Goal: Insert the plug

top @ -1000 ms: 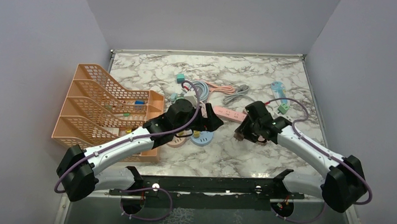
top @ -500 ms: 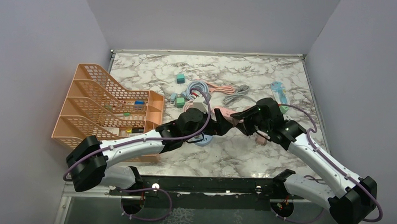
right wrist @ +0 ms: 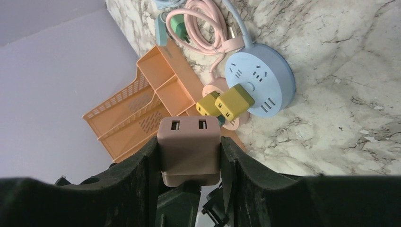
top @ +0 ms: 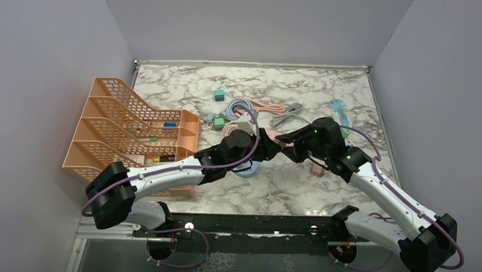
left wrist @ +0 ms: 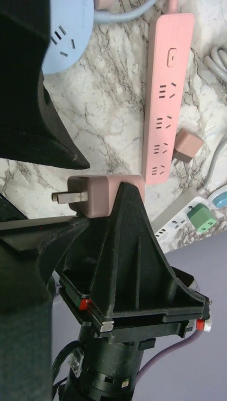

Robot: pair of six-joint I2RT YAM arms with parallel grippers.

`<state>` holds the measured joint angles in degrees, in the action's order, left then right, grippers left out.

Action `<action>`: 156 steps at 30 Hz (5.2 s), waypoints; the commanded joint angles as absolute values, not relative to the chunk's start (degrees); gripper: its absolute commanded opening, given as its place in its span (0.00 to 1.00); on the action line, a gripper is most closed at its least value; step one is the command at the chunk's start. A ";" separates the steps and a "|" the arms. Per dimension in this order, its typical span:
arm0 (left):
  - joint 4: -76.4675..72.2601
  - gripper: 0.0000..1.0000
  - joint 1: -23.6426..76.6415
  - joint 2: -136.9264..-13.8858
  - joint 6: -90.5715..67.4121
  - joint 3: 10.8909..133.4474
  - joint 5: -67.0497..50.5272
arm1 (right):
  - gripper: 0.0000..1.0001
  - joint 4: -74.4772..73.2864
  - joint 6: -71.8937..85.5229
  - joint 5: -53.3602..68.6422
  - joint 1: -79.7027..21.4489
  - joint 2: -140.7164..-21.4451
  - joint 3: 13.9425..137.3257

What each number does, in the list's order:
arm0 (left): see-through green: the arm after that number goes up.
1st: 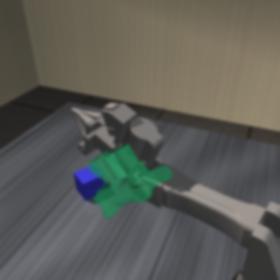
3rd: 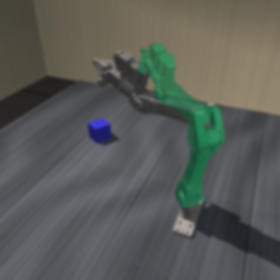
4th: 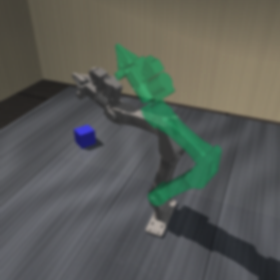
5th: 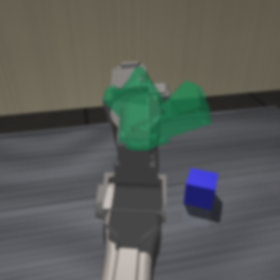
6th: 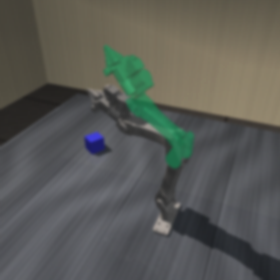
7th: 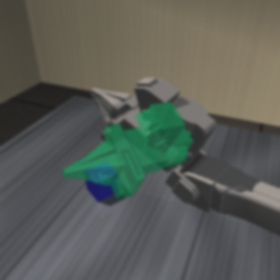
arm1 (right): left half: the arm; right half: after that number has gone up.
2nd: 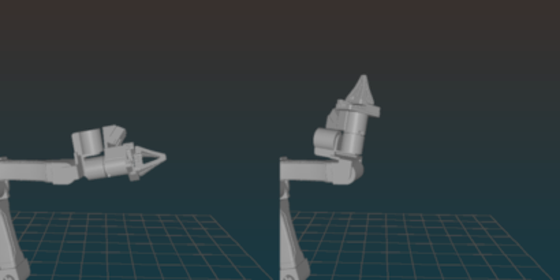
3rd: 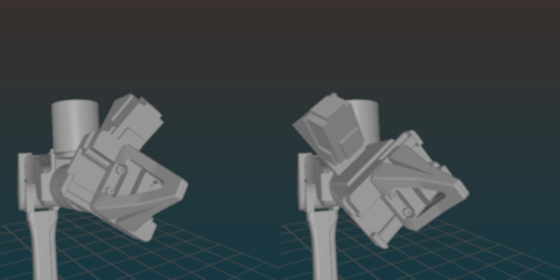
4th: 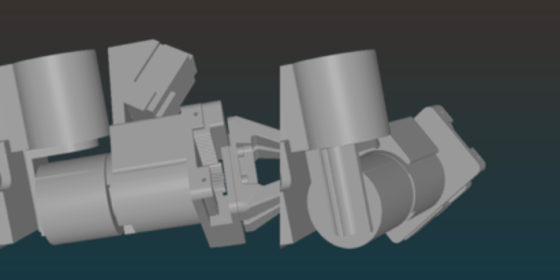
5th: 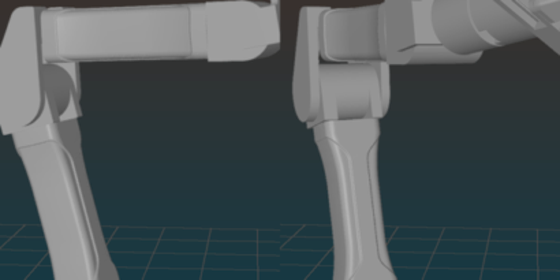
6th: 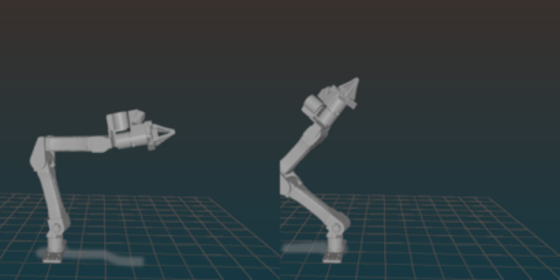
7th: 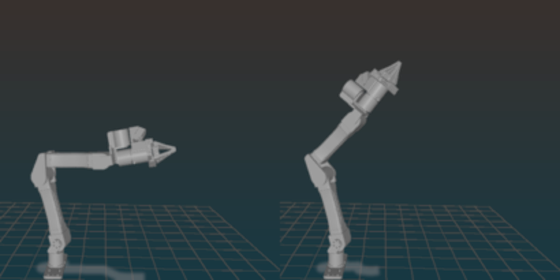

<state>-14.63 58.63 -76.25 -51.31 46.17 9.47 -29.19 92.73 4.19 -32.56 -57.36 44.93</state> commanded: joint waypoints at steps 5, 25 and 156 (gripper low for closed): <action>-16.36 0.44 58.71 -77.69 -48.96 48.76 10.82 | 0.35 -20.75 90.28 9.83 -32.34 -57.34 42.81; -6.74 0.19 49.59 -65.75 -34.01 48.71 -17.31 | 0.67 -11.69 46.24 14.13 -32.29 -39.32 42.09; 16.67 0.81 45.88 -49.55 -18.06 61.52 23.69 | 0.01 -38.76 34.07 -7.64 -50.01 -99.47 71.75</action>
